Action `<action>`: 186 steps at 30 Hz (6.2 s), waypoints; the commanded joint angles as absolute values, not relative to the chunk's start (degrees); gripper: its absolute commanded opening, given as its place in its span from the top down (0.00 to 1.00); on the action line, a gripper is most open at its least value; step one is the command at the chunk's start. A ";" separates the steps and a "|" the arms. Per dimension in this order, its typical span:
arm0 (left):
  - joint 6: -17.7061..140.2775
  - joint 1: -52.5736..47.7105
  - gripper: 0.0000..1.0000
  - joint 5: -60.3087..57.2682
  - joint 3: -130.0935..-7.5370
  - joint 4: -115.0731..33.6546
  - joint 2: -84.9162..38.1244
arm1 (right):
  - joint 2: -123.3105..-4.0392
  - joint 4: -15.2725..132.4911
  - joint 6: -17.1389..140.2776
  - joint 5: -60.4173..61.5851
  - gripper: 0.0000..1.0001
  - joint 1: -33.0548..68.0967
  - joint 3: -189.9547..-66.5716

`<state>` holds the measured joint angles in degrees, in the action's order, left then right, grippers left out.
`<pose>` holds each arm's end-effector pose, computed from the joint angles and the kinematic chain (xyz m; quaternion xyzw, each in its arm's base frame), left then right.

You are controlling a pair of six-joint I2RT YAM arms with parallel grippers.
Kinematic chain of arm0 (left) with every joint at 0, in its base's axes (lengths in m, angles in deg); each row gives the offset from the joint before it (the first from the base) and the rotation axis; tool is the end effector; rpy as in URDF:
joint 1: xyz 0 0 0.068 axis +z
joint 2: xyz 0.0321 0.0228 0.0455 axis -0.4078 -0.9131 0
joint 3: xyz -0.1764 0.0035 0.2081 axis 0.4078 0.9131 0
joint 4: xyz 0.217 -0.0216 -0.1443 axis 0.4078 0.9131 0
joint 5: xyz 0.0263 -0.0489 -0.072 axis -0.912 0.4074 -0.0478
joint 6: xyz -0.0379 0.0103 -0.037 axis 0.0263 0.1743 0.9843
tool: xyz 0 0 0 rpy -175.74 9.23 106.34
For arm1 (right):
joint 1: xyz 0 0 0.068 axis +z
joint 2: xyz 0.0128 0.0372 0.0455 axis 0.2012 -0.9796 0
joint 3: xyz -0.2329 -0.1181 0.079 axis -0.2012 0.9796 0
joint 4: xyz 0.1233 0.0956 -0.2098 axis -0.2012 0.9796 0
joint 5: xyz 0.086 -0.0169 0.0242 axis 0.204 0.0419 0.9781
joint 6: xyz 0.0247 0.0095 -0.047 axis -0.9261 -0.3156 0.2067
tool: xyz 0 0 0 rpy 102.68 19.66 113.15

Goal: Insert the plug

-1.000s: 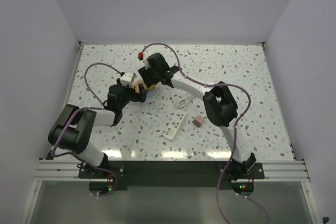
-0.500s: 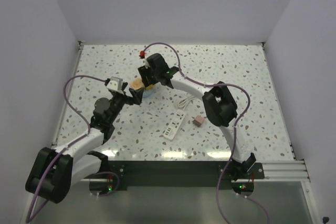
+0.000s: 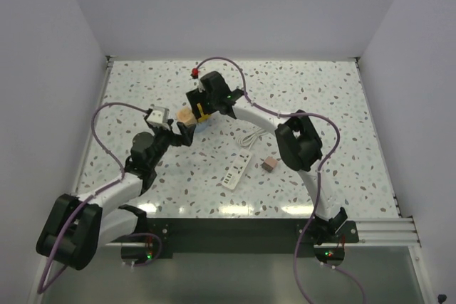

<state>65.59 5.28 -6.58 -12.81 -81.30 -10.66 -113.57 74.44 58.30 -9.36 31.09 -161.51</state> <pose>0.2080 -0.0728 0.2043 0.0375 0.7292 -0.2230 0.6459 0.3894 0.3573 0.2079 -0.2444 0.8668 0.1768 0.3970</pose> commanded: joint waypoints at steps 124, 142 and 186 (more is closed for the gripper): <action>60.78 -26.56 0.07 -14.18 -9.48 -97.57 -25.95 | -65.31 70.59 25.83 -35.79 1.00 32.08 -95.96; 72.20 -26.64 0.07 -2.04 -19.04 -104.35 -38.41 | -61.26 54.24 36.57 -25.96 1.00 32.08 -99.30; 66.67 -26.64 1.00 -5.83 -24.16 -113.93 -50.73 | -51.41 55.55 40.00 -15.85 0.13 31.64 -94.20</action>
